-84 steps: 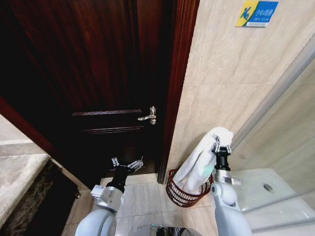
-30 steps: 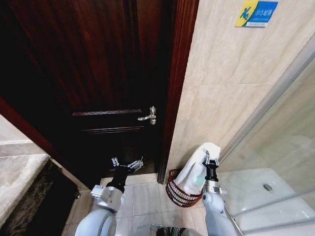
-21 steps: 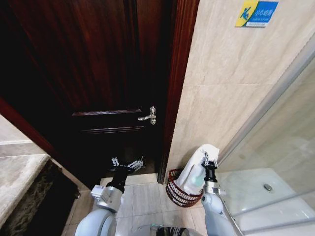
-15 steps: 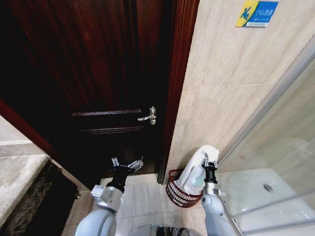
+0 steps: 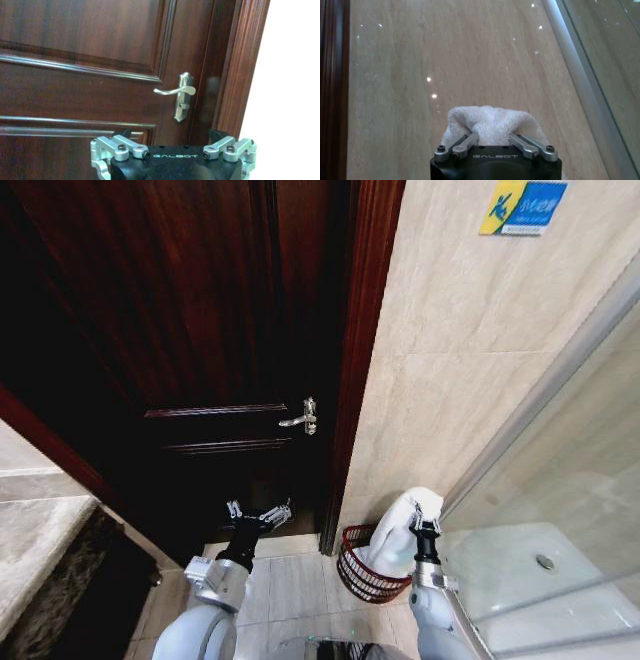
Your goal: Discard the used towel into the hamper.
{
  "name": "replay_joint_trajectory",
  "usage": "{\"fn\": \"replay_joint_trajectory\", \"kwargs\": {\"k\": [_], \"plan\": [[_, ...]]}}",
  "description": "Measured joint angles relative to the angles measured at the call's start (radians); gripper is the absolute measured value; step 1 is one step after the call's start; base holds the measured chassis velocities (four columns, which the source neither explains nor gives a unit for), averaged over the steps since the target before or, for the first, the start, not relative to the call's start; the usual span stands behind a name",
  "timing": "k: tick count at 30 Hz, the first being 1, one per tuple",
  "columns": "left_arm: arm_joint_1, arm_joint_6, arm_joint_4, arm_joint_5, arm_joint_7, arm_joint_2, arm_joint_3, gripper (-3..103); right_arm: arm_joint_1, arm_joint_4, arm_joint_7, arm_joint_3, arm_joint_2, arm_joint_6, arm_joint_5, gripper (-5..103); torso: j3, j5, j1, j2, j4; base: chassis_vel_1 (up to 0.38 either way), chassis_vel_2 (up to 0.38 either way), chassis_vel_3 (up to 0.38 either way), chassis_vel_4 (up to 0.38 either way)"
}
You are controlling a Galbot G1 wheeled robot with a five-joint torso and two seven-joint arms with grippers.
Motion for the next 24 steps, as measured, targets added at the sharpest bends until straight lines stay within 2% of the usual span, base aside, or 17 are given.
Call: {"fn": "replay_joint_trajectory", "kwargs": {"k": [11, 15, 19, 24], "plan": [[0.0, 0.0, 0.0, 0.0, 0.0, 0.0, 0.0, 100, 0.055, -0.099, -0.012, -0.003, -0.004, 0.0, 0.006, 12, 0.0, 0.0002, 0.0, 0.0, 0.0, 0.0, 0.0, 0.0, 0.0], [0.0, 0.0, 0.0, 0.0, 0.0, 0.0, 0.0, 100, 0.079, -0.158, -0.011, -0.019, -0.021, 0.0, 0.041, 12, 0.0, -0.0002, 0.0, 0.0, 0.0, 0.0, 0.0, 0.0, 0.0], [0.0, 0.0, 0.0, 0.0, 0.0, 0.0, 0.0, 100, 0.102, -0.224, 0.015, -0.041, -0.047, 0.0, 0.075, 12, 0.0, 0.0, 0.0, 0.0, -0.0001, 0.0, 0.0, 0.0, 0.0], [0.0, 0.0, 0.0, 0.0, 0.0, 0.0, 0.0, 100, 0.126, -0.285, 0.037, -0.054, -0.06, 0.0, 0.074, 12, 0.0, -0.0001, 0.0, 0.0, 0.0, 0.0, 0.0, 0.0, 0.0]]}}
